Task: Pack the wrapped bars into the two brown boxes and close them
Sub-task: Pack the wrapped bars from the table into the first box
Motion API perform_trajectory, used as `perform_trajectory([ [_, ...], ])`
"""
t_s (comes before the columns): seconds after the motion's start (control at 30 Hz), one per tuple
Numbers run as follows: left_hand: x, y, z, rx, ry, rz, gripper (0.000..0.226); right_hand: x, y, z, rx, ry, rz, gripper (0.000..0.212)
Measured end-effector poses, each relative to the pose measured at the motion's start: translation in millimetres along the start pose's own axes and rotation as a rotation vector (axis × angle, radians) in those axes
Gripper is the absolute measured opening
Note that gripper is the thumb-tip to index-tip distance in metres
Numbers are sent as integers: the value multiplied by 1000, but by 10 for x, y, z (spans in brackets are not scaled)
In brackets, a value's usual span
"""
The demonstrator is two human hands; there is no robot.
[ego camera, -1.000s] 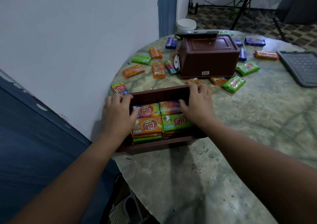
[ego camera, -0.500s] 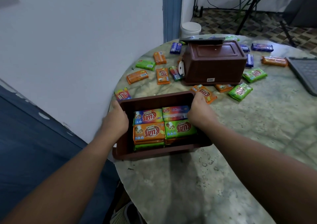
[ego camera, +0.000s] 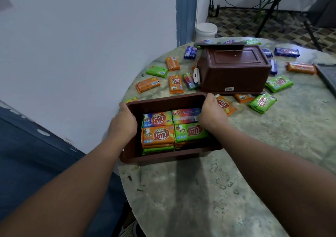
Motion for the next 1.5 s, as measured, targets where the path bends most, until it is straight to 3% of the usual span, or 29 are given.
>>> perform_trajectory([
  [0.33,-22,-48,-17,-63,-13,13,36,-33,34,-19,27,58,56,67],
  [0.43,-89,-213,-109,-68,-12,96,33,-115,30,-21,182,35,-17,60],
  [0.5,-171,-435,-171,-21,54,50,27,-228,4,-7,249,6,-99,54],
  [0.6,-302,-764,-236,-39,194,-95,32,-470,-36,34,238,-50,-199,45],
  [0.73,-371,-1033,-202,-195,179,-128,4,-843,-113,116,144,-80,-247,36],
  [0.97,-374,-1273,-64,-436,278,-137,23,-1219,-343,222,74,-56,-256,24],
  [1.07,-459,-1323,42,-405,296,-196,29,-1264,-450,249,57,-56,-241,22],
  [1.2,-700,-1621,408,-361,361,-281,75,-1285,-592,276,39,-40,-209,22],
  [1.27,-580,-1574,303,-407,391,-272,77,-1311,-659,296,23,-29,-201,21],
  [1.37,-421,-1539,192,-443,382,-242,57,-1378,-764,318,9,-24,-190,24],
  [1.5,-406,-1624,276,-503,378,-255,59,-1514,-927,385,-59,56,-184,31],
])
Point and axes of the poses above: each hand's wrist, its own y-axis away from the middle knuckle, its own z-axis out of the palm, x = y × z, the point moved 2 cm from there along -y, towards the middle knuckle, and after that the axes turned 15 degrees about z, right-handed, at the moved point
